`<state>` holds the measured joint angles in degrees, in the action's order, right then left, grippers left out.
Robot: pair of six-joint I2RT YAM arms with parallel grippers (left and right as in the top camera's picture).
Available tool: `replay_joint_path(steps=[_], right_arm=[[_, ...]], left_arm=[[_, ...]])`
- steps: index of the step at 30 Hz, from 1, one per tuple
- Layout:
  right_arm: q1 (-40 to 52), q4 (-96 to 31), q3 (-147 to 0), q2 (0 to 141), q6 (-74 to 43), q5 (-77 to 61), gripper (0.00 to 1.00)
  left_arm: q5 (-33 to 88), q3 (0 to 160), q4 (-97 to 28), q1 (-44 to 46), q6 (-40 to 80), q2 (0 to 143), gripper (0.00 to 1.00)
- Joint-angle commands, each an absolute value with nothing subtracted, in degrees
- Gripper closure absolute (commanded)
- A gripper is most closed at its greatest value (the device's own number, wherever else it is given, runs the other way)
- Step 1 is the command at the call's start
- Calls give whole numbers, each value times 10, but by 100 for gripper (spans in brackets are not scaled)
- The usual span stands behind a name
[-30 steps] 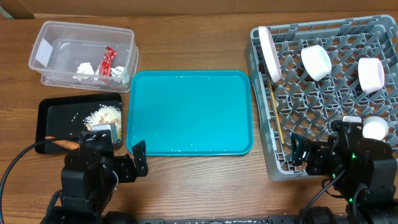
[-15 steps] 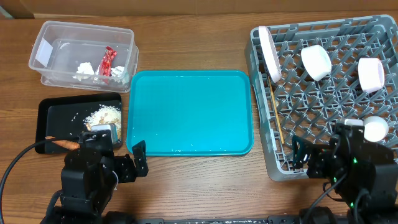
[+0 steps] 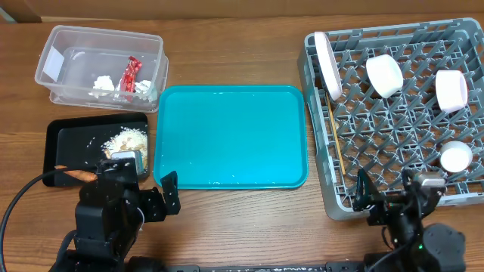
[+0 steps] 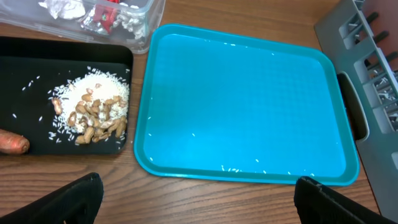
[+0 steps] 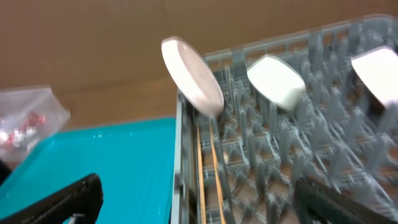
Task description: Sort waste into correct bins and load items into the dishwasher
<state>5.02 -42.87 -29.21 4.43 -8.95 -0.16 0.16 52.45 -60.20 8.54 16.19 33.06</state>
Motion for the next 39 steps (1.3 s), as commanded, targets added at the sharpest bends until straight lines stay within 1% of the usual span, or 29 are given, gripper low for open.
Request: replay_joint_path(steps=[1, 10, 13, 14, 18, 39], right_arm=[[52, -342, -217, 2, -87, -5, 0], [52, -36, -54, 2, -70, -5, 0], [52, 13, -13, 2, -70, -5, 0], [52, 21, -4, 2, -69, -5, 0], [52, -50, -5, 2, -5, -41, 0], [52, -44, -5, 2, -4, -41, 0]], left_arm=[[-6, 521, -601, 84, 167, 331, 0], [-6, 521, -601, 84, 168, 331, 0], [-6, 521, -602, 84, 167, 331, 0], [-6, 521, -602, 84, 168, 331, 0], [-6, 521, -602, 84, 168, 331, 0], [-6, 521, -602, 84, 167, 331, 0]])
